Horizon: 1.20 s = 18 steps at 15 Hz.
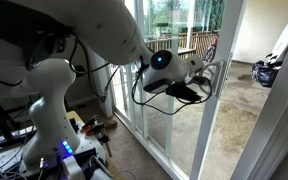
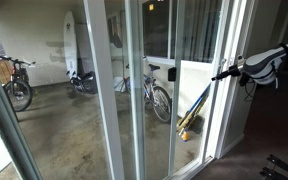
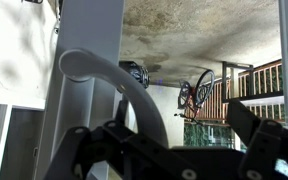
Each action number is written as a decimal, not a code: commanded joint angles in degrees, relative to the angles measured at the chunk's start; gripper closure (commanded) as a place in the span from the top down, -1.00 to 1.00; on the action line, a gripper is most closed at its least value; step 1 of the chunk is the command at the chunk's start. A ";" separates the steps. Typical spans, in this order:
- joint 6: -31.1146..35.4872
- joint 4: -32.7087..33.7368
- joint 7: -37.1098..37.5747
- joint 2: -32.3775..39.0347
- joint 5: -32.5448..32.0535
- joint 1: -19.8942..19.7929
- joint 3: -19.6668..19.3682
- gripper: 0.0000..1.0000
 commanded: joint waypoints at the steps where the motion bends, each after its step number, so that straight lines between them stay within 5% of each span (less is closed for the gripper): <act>1: -0.09 0.12 1.70 0.23 -1.79 0.05 -0.46 1.00; 4: -0.09 0.12 1.70 0.23 -1.80 0.05 -0.47 1.00; 12: -0.02 -0.36 6.08 7.33 -0.05 -2.03 6.71 1.00; 18: 0.74 1.69 10.17 13.65 1.36 1.98 3.75 1.00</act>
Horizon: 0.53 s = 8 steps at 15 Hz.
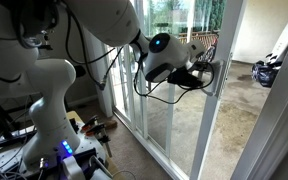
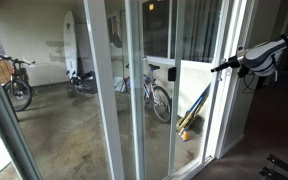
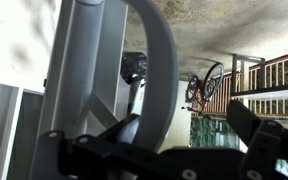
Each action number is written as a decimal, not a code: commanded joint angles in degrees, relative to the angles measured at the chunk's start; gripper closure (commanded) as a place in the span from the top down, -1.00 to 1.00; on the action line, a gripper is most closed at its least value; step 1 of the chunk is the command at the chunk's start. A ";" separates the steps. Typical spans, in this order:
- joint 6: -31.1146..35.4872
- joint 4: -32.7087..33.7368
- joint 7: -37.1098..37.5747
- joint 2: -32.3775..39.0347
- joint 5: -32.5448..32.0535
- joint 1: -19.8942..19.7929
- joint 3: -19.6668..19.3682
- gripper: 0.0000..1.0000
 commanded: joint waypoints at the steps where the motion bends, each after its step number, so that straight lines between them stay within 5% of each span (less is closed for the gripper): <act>1: 0.28 1.39 3.77 8.25 1.73 4.74 -1.73 1.00; 8: 0.12 2.37 6.22 14.52 3.60 13.33 -8.75 1.00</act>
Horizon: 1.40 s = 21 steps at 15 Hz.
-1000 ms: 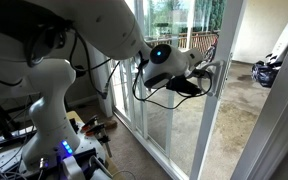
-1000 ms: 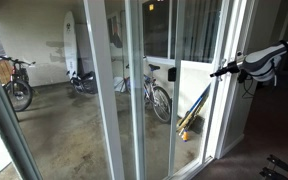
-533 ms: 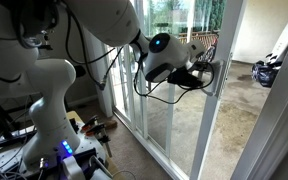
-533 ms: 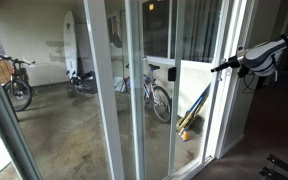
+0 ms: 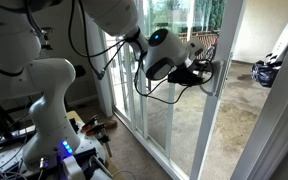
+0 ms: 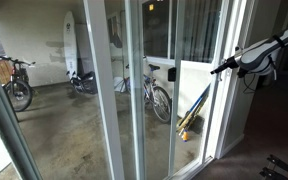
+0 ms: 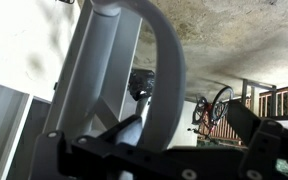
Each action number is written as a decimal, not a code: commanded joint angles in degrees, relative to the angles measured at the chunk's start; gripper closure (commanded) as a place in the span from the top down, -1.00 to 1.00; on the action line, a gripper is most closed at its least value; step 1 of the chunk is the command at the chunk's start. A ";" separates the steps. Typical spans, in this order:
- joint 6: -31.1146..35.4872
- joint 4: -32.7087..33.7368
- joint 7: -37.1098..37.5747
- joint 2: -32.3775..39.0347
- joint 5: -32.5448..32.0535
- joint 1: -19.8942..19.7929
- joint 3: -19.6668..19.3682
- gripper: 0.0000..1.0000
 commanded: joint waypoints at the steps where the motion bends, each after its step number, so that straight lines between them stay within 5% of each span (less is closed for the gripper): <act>1: -0.06 1.59 2.59 4.75 2.10 7.13 -2.16 1.00; 21: 0.06 -3.01 -5.10 3.05 -2.53 5.97 1.44 1.00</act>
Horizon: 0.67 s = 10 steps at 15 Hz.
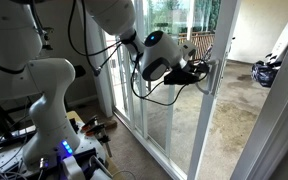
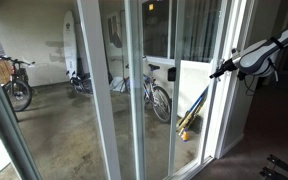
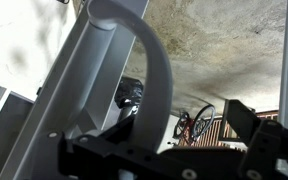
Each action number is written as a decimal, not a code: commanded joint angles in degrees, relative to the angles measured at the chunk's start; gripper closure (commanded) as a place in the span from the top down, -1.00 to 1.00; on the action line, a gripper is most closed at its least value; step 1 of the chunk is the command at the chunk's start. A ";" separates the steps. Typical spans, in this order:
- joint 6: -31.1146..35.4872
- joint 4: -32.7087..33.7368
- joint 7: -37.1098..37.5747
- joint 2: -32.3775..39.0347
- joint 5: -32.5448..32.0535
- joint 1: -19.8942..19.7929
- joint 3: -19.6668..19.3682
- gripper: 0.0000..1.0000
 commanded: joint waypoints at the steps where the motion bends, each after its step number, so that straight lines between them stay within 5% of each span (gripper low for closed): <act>1: 0.00 -0.59 -1.54 -0.96 -1.83 2.06 4.53 1.00; 10: -0.13 -1.30 -0.03 -3.51 -5.80 -0.22 7.85 1.00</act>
